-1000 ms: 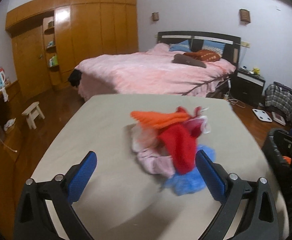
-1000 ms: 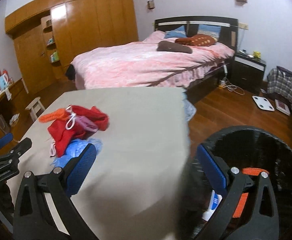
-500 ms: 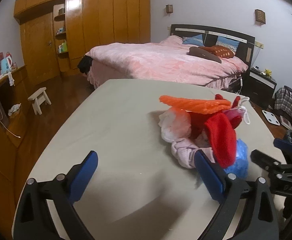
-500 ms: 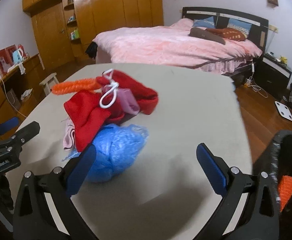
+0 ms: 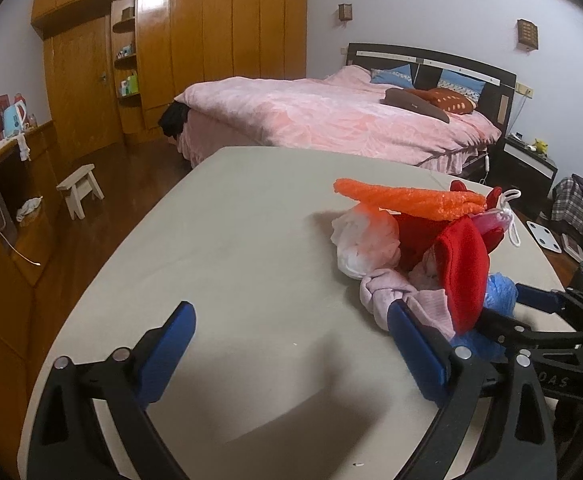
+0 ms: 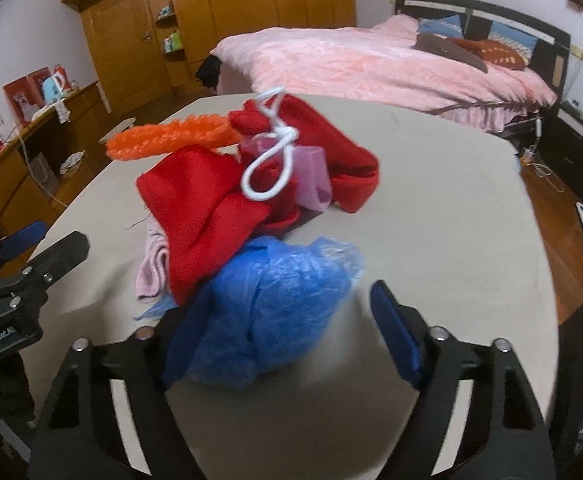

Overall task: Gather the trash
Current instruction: 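Grasp the blue plastic bag with the right gripper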

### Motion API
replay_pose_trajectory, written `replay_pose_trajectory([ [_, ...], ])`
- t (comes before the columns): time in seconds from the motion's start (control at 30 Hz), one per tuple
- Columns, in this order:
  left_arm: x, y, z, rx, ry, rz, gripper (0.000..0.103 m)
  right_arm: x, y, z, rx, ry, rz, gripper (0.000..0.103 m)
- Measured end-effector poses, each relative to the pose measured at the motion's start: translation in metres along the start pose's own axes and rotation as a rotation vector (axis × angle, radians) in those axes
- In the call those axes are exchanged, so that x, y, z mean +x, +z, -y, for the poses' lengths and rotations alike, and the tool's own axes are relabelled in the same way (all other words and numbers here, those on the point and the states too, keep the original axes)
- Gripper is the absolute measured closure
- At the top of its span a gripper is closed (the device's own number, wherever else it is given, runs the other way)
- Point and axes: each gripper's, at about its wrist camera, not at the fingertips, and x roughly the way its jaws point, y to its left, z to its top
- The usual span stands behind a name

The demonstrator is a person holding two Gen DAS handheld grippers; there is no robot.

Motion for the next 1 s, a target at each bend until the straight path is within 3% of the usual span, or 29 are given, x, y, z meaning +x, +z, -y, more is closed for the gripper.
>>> replay_pose_trajectory([
  [0.07, 0.000, 0.000, 0.002, 0.002, -0.003, -0.002, 0.008, 0.001, 0.000, -0.002, -0.008, 0.044, -0.008, 0.048],
  [0.23, 0.000, 0.000, 0.009, 0.010, -0.017, -0.004, 0.008, -0.006, -0.001, -0.002, 0.005, 0.075, -0.001, 0.059],
  [0.7, 0.011, 0.000, 0.049, 0.035, -0.093, -0.029, 0.011, -0.042, -0.011, 0.051, 0.064, -0.048, 0.036, 0.059],
  [0.9, 0.030, 0.000, 0.056, 0.017, -0.126, -0.086, 0.024, -0.040, -0.013, 0.063, 0.085, -0.059, 0.035, 0.059],
  [1.0, 0.039, 0.002, 0.056, 0.005, -0.154, -0.109, 0.037, -0.038, -0.014, 0.062, 0.082, -0.058, 0.031, 0.059],
])
